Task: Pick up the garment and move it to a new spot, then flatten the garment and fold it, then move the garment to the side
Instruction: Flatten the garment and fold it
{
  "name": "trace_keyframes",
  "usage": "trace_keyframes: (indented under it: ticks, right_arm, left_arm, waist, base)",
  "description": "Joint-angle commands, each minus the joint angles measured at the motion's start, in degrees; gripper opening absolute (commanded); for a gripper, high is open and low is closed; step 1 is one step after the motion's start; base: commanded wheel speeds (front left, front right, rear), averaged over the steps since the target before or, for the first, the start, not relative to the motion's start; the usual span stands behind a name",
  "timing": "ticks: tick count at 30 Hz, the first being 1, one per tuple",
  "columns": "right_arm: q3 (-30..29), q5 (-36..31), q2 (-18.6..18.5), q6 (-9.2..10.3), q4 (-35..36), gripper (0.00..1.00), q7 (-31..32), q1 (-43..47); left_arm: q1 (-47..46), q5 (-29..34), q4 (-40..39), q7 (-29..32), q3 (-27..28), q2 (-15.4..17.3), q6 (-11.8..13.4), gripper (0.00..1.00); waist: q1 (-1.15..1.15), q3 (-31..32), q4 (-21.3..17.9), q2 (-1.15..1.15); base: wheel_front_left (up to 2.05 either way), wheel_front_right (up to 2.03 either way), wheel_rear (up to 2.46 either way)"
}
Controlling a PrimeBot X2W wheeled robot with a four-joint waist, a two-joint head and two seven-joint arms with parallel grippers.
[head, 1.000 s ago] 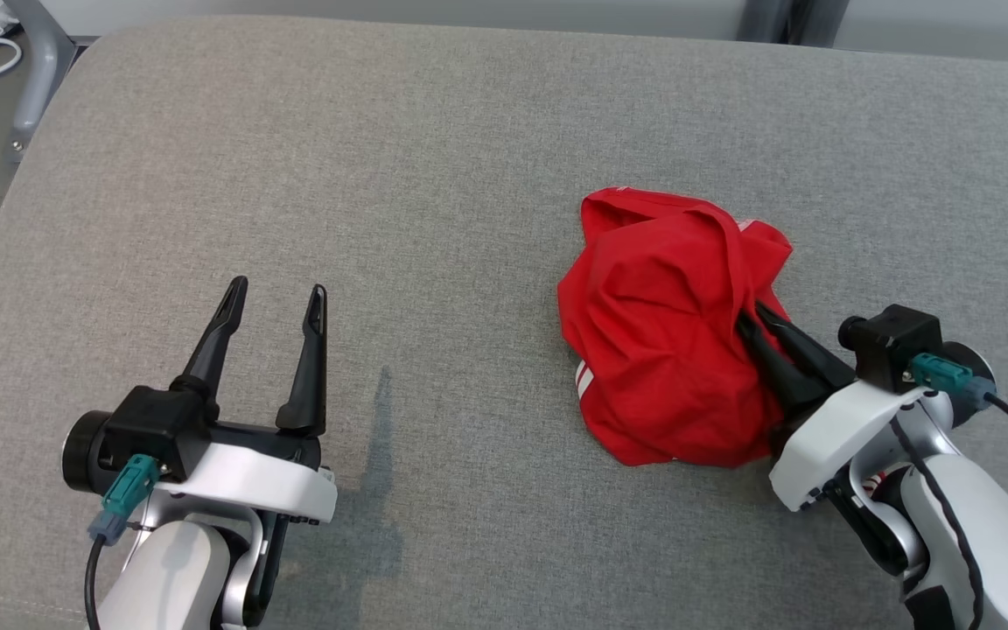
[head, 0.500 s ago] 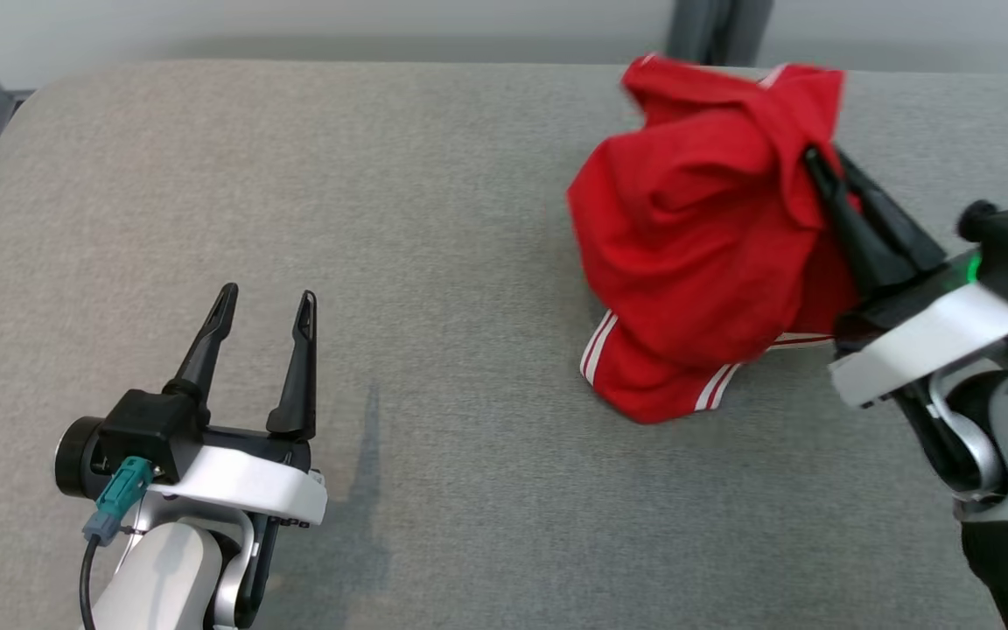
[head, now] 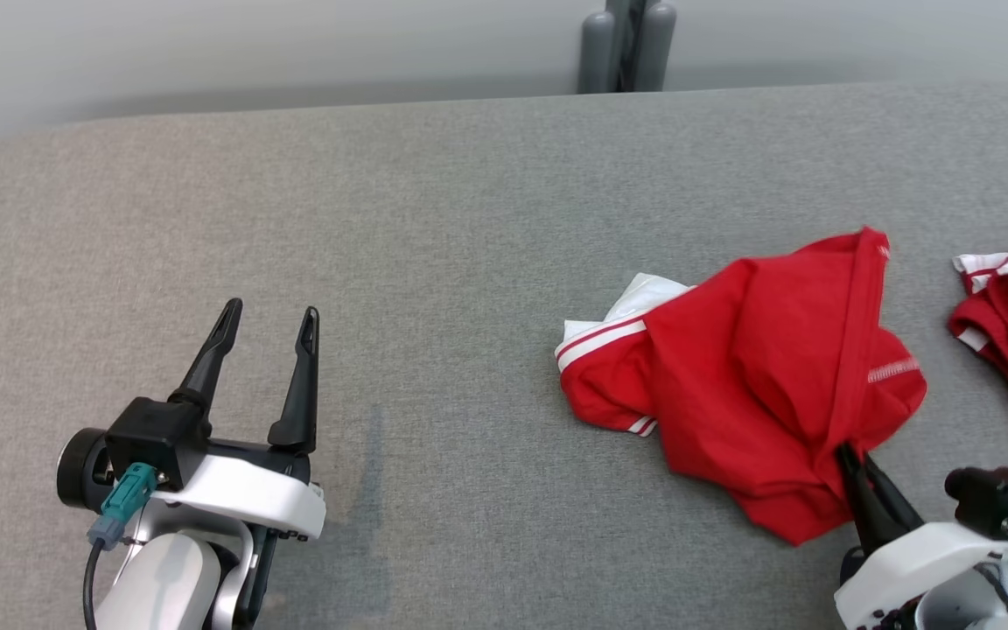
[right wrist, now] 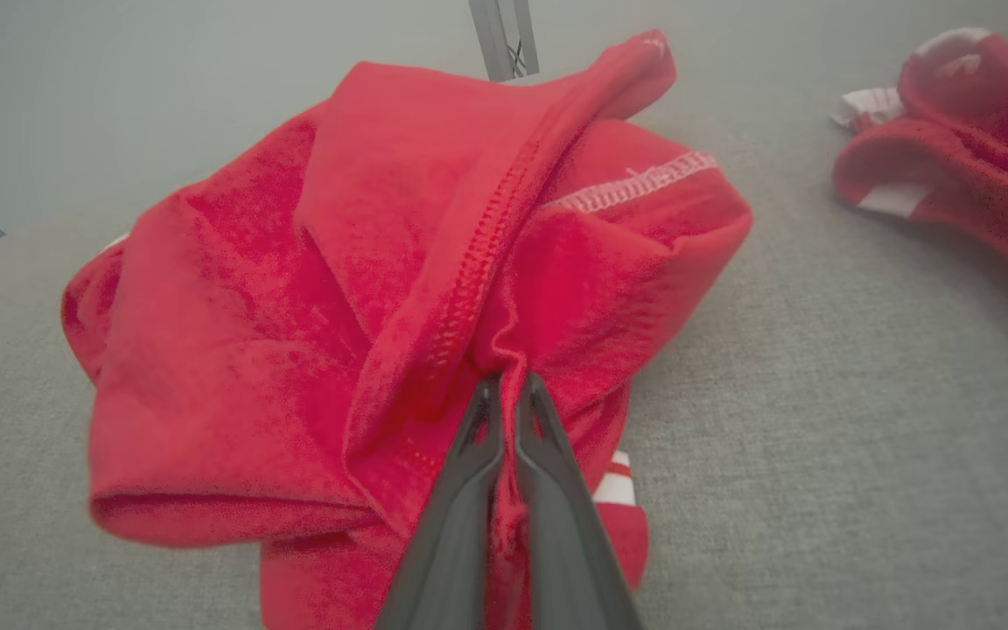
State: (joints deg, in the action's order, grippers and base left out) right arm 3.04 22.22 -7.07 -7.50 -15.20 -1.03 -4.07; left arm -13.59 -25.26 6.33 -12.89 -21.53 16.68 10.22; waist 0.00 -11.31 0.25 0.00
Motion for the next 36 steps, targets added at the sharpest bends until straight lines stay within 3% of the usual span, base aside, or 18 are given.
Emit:
trace_keyframes:
  ticks: [1, 2, 3, 4, 5, 11, 17, 25, 36]
  right_arm:
    - [-0.01, 0.35, 0.07, 0.02, -1.2, 0.0, -0.88, 0.22]
    - [0.15, 0.67, 0.47, 0.01, -2.31, 0.14, -1.32, 0.21]
    - [0.21, 0.58, 0.58, 0.02, -3.33, 0.42, -1.79, 0.13]
    - [0.06, 0.85, 0.71, 0.02, -3.82, 0.83, -2.44, -0.18]
    - [-0.1, 0.78, 0.72, 0.02, -4.06, 1.0, -3.03, -0.52]
    - [-2.74, -2.55, -0.42, 0.02, -1.26, 1.0, -4.88, -1.45]
    - [-6.61, -7.15, -0.36, 0.01, 8.8, 1.0, -4.3, -1.73]
    - [-5.45, -10.31, 0.85, 0.02, 21.04, 1.0, 0.36, -0.53]
    - [-5.02, -10.43, 2.2, 0.02, 23.43, 1.0, 3.92, 3.04]
  left_arm:
    - [0.52, -0.21, 0.06, 0.1, 0.08, 0.39, 0.33, 1.0]
    - [0.73, -0.26, 0.04, 0.17, 0.1, 0.53, 0.44, 1.0]
    - [0.9, -0.29, -0.03, 0.32, 0.07, 0.63, 0.53, 1.0]
    - [1.07, -0.29, -0.15, 0.42, 0.0, 0.74, 0.58, 1.0]
    - [1.23, -0.28, -0.31, 0.58, -0.07, 0.84, 0.63, 1.0]
    - [2.15, -0.24, -1.0, 0.9, -0.17, 1.2, 1.38, 1.0]
    - [3.74, -0.48, -1.71, 0.95, 0.18, 1.83, 2.15, 1.0]
    - [6.18, -0.77, -2.59, 1.3, 0.16, 2.25, 3.2, 1.0]
    - [7.37, -1.0, -3.55, 1.55, -0.08, 2.56, 4.12, 1.0]
  waist:
    - [0.0, 0.64, -0.62, 0.0]
    - [0.0, 0.92, -0.9, 0.0]
    - [0.0, 1.21, -1.08, 0.0]
    - [0.0, 1.49, -1.24, 0.0]
    - [0.0, 1.73, -1.36, 0.0]
    - [0.0, 3.33, -1.36, 0.0]
    - [0.0, 5.27, -1.05, 0.0]
    - [0.0, 8.26, -0.47, 0.0]
    - [0.0, 8.96, 0.23, 0.0]
  base:
    - [0.0, 0.0, 0.0]
    - [0.0, 0.0, 0.0]
    - [0.0, 0.0, 0.0]
    - [0.0, 0.0, 0.0]
    - [0.0, 0.0, 0.0]
    - [0.0, 0.0, 0.0]
    - [0.0, 0.0, 0.0]
    - [0.0, 0.0, 0.0]
    - [0.0, 0.0, 0.0]
